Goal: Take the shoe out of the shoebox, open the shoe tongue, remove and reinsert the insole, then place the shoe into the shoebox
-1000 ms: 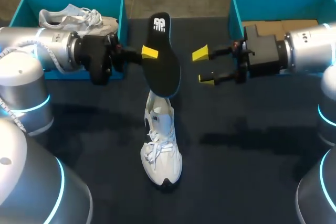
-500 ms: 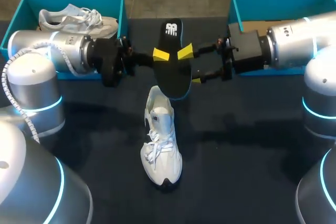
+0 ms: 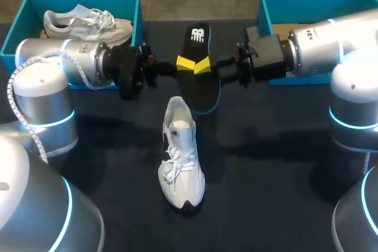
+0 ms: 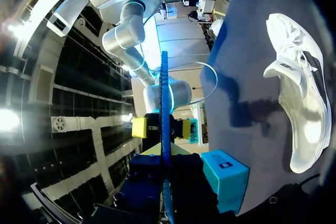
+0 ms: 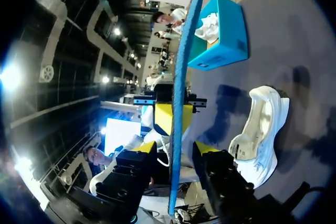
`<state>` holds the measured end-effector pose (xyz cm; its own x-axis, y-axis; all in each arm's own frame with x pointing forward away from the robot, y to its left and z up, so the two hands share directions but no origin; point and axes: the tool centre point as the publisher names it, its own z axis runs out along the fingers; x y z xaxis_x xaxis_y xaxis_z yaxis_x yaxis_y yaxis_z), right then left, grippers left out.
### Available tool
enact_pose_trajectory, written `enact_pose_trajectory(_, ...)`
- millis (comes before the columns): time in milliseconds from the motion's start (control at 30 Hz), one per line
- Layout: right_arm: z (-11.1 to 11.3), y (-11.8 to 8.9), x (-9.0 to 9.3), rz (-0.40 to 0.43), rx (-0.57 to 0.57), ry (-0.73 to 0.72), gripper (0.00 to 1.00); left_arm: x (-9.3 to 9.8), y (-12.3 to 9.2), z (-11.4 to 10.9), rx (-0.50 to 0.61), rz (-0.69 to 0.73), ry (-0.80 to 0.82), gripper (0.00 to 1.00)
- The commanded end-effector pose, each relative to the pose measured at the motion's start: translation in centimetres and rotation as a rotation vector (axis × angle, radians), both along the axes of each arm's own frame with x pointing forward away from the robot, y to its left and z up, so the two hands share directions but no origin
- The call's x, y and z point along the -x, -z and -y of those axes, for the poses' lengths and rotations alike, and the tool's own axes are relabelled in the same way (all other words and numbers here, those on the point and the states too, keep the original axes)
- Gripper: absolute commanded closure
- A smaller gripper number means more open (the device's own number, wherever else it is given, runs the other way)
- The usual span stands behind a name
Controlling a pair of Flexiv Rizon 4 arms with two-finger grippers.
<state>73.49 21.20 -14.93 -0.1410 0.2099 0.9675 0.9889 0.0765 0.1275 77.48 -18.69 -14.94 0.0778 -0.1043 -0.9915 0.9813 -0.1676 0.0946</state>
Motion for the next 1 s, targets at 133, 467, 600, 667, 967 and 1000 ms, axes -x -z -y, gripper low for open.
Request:
enact_pose_trajectory(133,-0.4,0.2,-0.3,0.005,-0.005,0.003,0.62,-0.1,0.1,0.1,0.004,-0.004,-0.014,1.00)
enact_pose_trajectory(467,-0.2,0.5,-0.2,-0.002,-0.003,0.010,0.77,-0.2,0.3,-0.3,0.004,-0.008,-0.025,1.00)
enact_pose_trajectory(600,-0.3,0.5,-0.3,0.000,-0.005,0.010,1.00,-0.2,0.3,-0.3,0.013,-0.017,-0.022,1.00)
enact_pose_trajectory(667,-0.3,0.5,-0.4,0.004,-0.005,0.008,1.00,-0.3,0.3,-0.3,0.016,-0.021,-0.017,1.00)
enact_pose_trajectory(967,-0.3,0.6,-0.5,0.058,-0.023,0.008,1.00,-0.3,0.5,-0.9,0.005,-0.031,-0.008,0.00)
enact_pose_trajectory(1000,-0.2,0.6,-0.6,0.069,-0.024,0.006,1.00,-0.3,0.5,-1.1,0.004,-0.033,-0.006,0.00)
